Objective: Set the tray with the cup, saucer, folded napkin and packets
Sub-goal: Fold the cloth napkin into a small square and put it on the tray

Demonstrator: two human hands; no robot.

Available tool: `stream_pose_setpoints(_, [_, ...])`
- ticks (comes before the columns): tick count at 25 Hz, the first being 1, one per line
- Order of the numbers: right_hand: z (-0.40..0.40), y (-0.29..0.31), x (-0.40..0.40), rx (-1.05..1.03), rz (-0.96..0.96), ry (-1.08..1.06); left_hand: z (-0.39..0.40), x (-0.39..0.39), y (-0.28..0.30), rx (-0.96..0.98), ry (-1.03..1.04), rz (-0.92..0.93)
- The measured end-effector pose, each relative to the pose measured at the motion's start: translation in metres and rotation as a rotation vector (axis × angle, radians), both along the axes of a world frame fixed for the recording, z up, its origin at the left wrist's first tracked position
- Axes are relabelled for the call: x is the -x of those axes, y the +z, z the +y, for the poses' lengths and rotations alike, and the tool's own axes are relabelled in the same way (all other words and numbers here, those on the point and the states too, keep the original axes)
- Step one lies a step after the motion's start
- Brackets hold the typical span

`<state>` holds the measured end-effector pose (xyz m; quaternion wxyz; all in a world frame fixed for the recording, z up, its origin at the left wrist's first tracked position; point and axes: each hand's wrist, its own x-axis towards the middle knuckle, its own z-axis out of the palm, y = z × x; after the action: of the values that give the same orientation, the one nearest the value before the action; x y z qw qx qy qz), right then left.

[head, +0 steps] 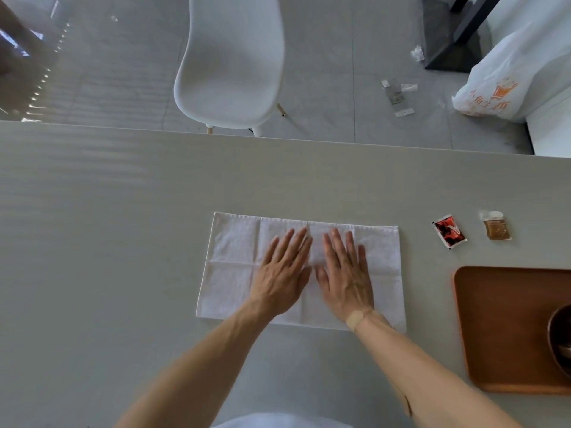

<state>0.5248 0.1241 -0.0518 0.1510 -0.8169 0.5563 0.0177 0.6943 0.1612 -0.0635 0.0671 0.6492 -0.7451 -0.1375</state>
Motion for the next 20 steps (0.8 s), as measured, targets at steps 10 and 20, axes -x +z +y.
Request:
stream_pose_setpoints(10, [-0.035,-0.029,0.073,0.073,0.069,-0.18,0.003,-0.111,-0.017,-0.036,0.229,-0.133])
stream_pose_setpoints(20, [-0.031,-0.012,0.073,-0.003,0.072,-0.185,0.014,-0.123,-0.005,-0.068,0.284,-0.111])
